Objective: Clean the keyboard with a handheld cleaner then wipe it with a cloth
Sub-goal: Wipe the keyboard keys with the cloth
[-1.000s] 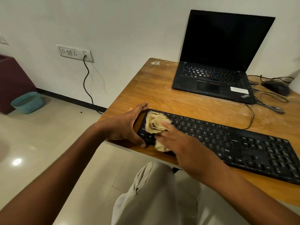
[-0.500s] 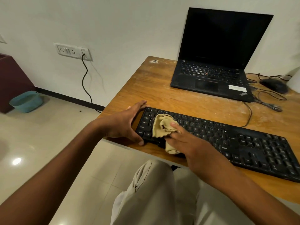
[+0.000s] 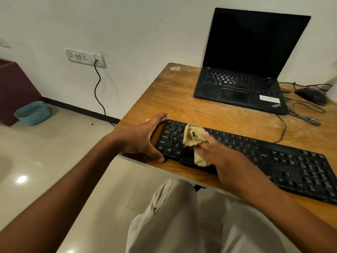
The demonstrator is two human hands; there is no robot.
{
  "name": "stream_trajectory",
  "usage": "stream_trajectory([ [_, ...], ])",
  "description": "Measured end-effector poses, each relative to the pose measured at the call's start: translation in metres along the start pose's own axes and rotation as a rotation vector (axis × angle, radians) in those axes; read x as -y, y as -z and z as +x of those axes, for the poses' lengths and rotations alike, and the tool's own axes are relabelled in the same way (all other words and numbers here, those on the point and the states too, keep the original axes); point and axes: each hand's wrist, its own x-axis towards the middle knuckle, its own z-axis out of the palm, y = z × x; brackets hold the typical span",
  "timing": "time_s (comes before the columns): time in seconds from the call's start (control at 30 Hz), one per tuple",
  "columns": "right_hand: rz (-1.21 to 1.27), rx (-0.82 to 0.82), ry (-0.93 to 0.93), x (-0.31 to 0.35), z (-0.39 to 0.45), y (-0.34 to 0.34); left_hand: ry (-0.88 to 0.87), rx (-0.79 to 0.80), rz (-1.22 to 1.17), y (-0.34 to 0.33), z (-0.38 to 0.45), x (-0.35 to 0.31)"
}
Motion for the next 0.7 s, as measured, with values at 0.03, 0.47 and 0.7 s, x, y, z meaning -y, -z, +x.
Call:
stream_trajectory([
  [0.03,0.003,-0.029,-0.023,-0.001,0.008,0.003,0.006,-0.001,0.003,0.0,0.0,0.0],
  [0.47,0.097,-0.187,-0.03,-0.018,-0.027,0.0,0.044,0.023,0.096,0.005,-0.004,-0.019],
  [0.7,0.158,-0.373,-0.23,-0.03,0.022,0.013,-0.031,0.076,0.374,-0.006,0.006,-0.06],
])
